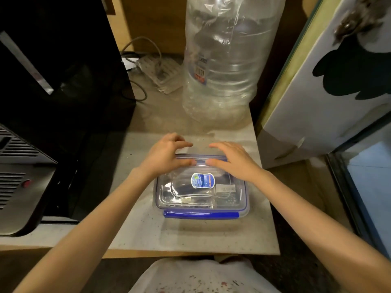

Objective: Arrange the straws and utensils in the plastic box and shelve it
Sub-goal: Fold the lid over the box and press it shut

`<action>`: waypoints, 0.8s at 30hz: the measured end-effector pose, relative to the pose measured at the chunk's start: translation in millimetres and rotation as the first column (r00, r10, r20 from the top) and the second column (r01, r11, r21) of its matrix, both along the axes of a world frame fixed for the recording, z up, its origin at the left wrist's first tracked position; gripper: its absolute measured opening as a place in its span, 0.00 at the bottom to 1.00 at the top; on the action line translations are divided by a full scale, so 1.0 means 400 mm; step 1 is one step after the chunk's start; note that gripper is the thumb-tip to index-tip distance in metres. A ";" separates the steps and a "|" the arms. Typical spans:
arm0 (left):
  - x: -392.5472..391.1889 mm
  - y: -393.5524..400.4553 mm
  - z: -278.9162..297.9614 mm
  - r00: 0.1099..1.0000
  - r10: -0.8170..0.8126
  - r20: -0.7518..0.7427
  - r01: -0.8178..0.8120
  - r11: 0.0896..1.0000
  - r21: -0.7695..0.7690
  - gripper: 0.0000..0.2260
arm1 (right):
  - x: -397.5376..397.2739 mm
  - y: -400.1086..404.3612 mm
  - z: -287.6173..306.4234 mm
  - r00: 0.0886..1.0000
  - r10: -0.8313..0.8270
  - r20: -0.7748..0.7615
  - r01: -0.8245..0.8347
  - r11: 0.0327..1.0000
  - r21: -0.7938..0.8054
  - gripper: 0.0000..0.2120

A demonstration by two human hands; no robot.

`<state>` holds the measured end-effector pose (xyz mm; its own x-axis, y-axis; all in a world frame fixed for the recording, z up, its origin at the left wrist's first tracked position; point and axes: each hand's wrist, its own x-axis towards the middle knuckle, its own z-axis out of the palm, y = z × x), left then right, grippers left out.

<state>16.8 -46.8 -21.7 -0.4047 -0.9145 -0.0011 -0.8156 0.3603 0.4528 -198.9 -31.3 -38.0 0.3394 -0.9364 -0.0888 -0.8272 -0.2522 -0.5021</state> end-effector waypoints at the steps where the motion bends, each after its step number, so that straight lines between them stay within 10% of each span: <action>1: -0.001 -0.006 -0.005 1.000 0.026 -0.003 -0.026 0.997 0.079 0.29 | -0.001 -0.008 -0.004 1.000 0.000 -0.010 0.000 0.998 0.057 0.29; 10: 0.009 -0.026 -0.032 0.993 0.104 -0.050 -0.079 0.924 0.374 0.40 | -0.008 -0.032 -0.006 1.000 0.020 -0.003 -0.018 0.965 0.263 0.33; 24: -0.013 -0.003 -0.018 0.969 0.156 -0.192 -0.135 0.983 0.121 0.17 | 0.003 -0.014 -0.001 0.981 -0.040 0.190 0.029 0.998 0.059 0.12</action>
